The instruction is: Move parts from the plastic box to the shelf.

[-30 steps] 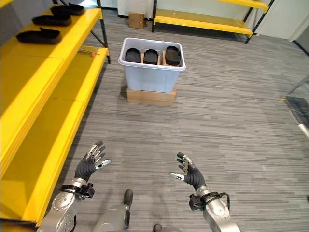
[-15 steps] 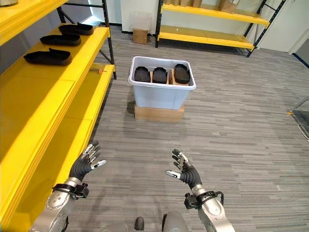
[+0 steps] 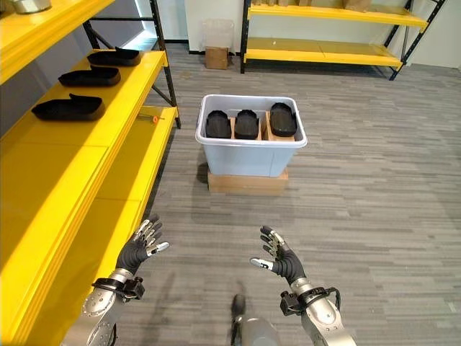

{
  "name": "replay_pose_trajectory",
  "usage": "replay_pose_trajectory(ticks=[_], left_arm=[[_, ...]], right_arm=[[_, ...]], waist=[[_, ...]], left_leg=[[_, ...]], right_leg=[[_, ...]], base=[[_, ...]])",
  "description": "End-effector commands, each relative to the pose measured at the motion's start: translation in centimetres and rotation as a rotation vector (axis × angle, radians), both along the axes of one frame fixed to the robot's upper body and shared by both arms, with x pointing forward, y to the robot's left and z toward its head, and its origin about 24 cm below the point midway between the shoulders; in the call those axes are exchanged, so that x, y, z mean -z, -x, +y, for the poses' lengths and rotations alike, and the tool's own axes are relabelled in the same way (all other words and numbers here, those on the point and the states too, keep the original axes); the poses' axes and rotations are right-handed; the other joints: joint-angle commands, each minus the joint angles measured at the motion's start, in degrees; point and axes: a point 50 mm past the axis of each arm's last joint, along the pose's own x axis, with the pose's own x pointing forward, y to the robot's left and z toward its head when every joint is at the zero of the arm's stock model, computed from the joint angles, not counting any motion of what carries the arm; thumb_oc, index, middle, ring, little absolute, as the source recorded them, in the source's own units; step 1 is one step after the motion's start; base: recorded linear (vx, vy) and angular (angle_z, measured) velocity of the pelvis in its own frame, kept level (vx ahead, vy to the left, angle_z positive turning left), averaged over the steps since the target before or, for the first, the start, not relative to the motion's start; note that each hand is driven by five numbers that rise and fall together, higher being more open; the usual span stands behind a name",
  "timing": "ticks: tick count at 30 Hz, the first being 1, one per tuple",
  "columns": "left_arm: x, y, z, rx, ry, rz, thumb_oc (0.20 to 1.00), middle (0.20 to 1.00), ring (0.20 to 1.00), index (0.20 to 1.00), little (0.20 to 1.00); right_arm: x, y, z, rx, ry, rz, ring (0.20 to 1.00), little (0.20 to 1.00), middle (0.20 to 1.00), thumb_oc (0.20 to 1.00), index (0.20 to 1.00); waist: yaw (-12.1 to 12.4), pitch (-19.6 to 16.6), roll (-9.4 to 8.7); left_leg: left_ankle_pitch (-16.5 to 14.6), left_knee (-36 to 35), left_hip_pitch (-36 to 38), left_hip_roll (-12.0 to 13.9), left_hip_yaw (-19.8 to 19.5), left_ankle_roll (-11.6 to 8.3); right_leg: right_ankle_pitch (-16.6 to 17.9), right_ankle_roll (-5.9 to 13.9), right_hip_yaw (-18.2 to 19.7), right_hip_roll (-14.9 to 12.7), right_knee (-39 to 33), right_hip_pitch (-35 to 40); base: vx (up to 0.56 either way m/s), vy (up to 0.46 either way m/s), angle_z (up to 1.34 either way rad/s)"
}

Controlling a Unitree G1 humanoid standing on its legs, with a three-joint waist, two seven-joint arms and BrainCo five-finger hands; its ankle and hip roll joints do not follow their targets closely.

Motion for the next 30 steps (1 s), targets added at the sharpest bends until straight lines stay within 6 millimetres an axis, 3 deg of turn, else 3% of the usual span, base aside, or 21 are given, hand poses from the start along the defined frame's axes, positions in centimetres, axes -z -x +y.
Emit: replay_pose_trajectory(ticks=[1,4,6,8,9,10,12,13,14,16,18,21,22,25,28,29,30], left_arm=[[-2.5,-0.9,0.1,0.024,-0.020,-0.138,1.000,1.000,1.000,1.000,1.000],[-2.5,-0.8,0.1,0.019,-0.006,-0.136,1.000,1.000,1.000,1.000,1.000],[-2.2,-0.2,0.4,0.011,0.004,-0.112,1.000,1.000,1.000,1.000,1.000],[-2.2,-0.1,0.4,0.011,0.002,-0.108,1.000,1.000,1.000,1.000,1.000],[-2.2,-0.1,0.3,0.014,0.002,-0.110,1.000,1.000,1.000,1.000,1.000],[-2.2,-0.2,0.3,0.013,0.004,-0.109,1.000,1.000,1.000,1.000,1.000],[-2.3,-0.2,0.4,0.012,0.004,-0.111,1.000,1.000,1.000,1.000,1.000],[-2.1,0.0,0.4,0.015,-0.003,-0.104,1.000,1.000,1.000,1.000,1.000],[-1.9,0.2,0.4,0.016,-0.008,-0.098,1.000,1.000,1.000,1.000,1.000],[-1.9,0.3,0.5,0.016,-0.024,-0.100,1.000,1.000,1.000,1.000,1.000],[-2.1,0.3,0.6,0.009,-0.027,-0.109,1.000,1.000,1.000,1.000,1.000],[-2.1,0.4,0.7,0.002,-0.023,-0.112,1.000,1.000,1.000,1.000,1.000],[-2.6,0.1,0.5,0.021,-0.027,-0.129,1.000,1.000,1.000,1.000,1.000],[-2.8,-0.3,0.5,0.024,-0.027,-0.136,1.000,1.000,1.000,1.000,1.000],[-2.9,-0.3,0.5,0.029,-0.034,-0.138,1.000,1.000,1.000,1.000,1.000],[-3.1,-0.6,0.5,0.036,-0.050,-0.149,1.000,1.000,1.000,1.000,1.000],[-3.3,-0.7,0.6,0.030,-0.060,-0.154,1.000,1.000,1.000,1.000,1.000]], right_arm=[[-1.7,-1.0,-0.1,-0.005,-0.027,-0.103,1.000,1.000,1.000,1.000,1.000],[-1.9,-1.1,-0.3,-0.007,-0.023,-0.109,1.000,1.000,1.000,1.000,1.000],[-2.0,-0.8,-0.7,-0.002,-0.020,-0.106,1.000,1.000,1.000,1.000,1.000],[-2.0,-0.8,-0.8,0.004,-0.016,-0.107,1.000,1.000,1.000,1.000,1.000],[-2.1,-0.8,-0.9,0.019,-0.010,-0.115,1.000,1.000,1.000,1.000,1.000],[-2.2,-0.9,-1.0,0.027,-0.007,-0.121,1.000,1.000,1.000,1.000,1.000],[-2.3,-0.9,-1.0,0.034,-0.010,-0.122,1.000,1.000,1.000,1.000,1.000],[-2.2,-0.9,-1.1,0.035,-0.002,-0.125,1.000,1.000,1.000,1.000,1.000],[-2.1,-0.9,-1.1,0.035,0.000,-0.123,1.000,1.000,1.000,1.000,1.000],[-1.9,-0.8,-0.9,0.024,0.014,-0.115,1.000,1.000,1.000,1.000,1.000],[-1.5,-0.8,-0.5,-0.003,0.025,-0.095,1.000,1.000,1.000,1.000,1.000],[-1.1,-0.5,-0.2,-0.013,0.016,-0.077,1.000,1.000,1.000,1.000,1.000],[-1.2,-0.3,0.2,-0.028,-0.009,-0.078,1.000,1.000,1.000,1.000,1.000],[-1.4,-0.6,0.7,-0.039,-0.020,-0.088,1.000,1.000,1.000,1.000,1.000],[-1.4,-0.7,0.9,-0.046,-0.023,-0.090,1.000,1.000,1.000,1.000,1.000],[-1.4,-0.8,1.4,-0.056,-0.038,-0.093,1.000,1.000,1.000,1.000,1.000],[-1.5,-1.0,1.7,-0.068,-0.038,-0.099,1.000,1.000,1.000,1.000,1.000]], waist=[[-0.72,-0.43,0.24],[-0.17,-0.34,-0.14],[1.45,0.51,-2.12],[1.81,1.17,-2.76],[2.89,2.83,-3.78],[3.50,3.68,-4.13],[3.94,3.99,-4.68],[4.30,3.63,-4.45],[4.81,3.46,-4.00],[5.87,3.04,-2.75],[6.76,2.24,-2.18],[6.97,1.33,-2.38],[6.78,0.23,-3.33],[6.90,-0.49,-4.04],[6.98,-0.81,-4.20],[6.91,-0.76,-4.48],[6.70,-0.44,-4.21]], left_leg=[[5.48,-5.21,2.59,12.35,-1.03,-1.82],[9.80,0.39,0.65,12.99,-1.78,-2.94],[18.94,15.63,-6.05,13.22,-1.12,-3.95],[19.00,18.97,-8.06,13.03,-0.48,-3.49],[15.48,20.73,-13.94,12.01,1.59,-2.09],[13.10,19.23,-17.72,11.67,3.01,-1.53],[11.99,18.35,-20.42,11.22,3.57,-1.25],[10.87,10.42,-23.04,11.03,4.39,-0.93],[12.04,4.80,-24.12,10.54,4.60,-1.02],[17.90,-5.73,-24.83,9.85,3.07,-1.56],[21.20,-11.23,-23.19,8.80,1.60,-1.62],[20.44,-11.27,-21.58,8.27,0.18,-1.09],[18.29,-8.27,-21.78,7.45,1.63,-0.07],[15.08,-5.07,-22.21,6.56,2.65,1.14],[14.14,-4.51,-22.05,6.25,2.84,1.60],[11.36,-3.44,-20.40,4.83,3.05,3.17],[10.96,-3.74,-19.56,4.47,2.93,3.85]], right_leg=[[-2.79,12.01,1.14,-2.59,4.45,-3.27],[-4.56,10.57,1.42,-1.05,4.44,-1.46],[-6.50,7.93,2.64,0.55,2.35,3.49],[-6.86,7.38,2.89,0.44,1.90,4.60],[-7.47,7.19,3.32,-0.32,1.07,6.84],[-7.82,7.37,3.54,-0.57,0.50,8.19],[-7.83,7.60,3.87,-1.02,0.00,8.83],[-8.39,8.17,4.03,-0.95,-1.13,9.86],[-8.78,8.41,4.24,-0.50,-1.70,10.81],[-9.67,8.63,5.66,1.09,-3.09,13.35],[-10.58,9.04,7.21,1.71,-3.80,16.26],[-11.51,9.50,8.33,1.28,-3.05,17.39],[-12.46,10.40,8.25,-0.59,-2.20,18.45],[-12.95,11.49,8.37,-2.26,0.58,17.98],[-13.19,11.79,8.53,-2.58,1.71,17.71],[-9.54,13.96,8.30,-4.00,10.49,14.40],[-5.73,15.00,8.67,-4.00,15.64,11.62]], base=[[0.23,-0.181,0.22],[0.23,-0.175,-0.26],[0.30,-0.253,-0.23],[0.14,-0.150,-0.22],[0.17,-0.151,-0.06],[0.16,-0.112,-0.04],[0.14,-0.003,0.06],[0.25,0.067,0.03],[0.36,0.084,0.12],[0.33,0.083,-0.10],[0.42,0.122,-0.42],[0.31,0.117,-0.81],[0.47,0.177,-0.89],[0.27,0.112,-0.30],[0.18,0.083,-0.06],[0.25,0.140,-0.04],[0.27,0.175,-0.06]])
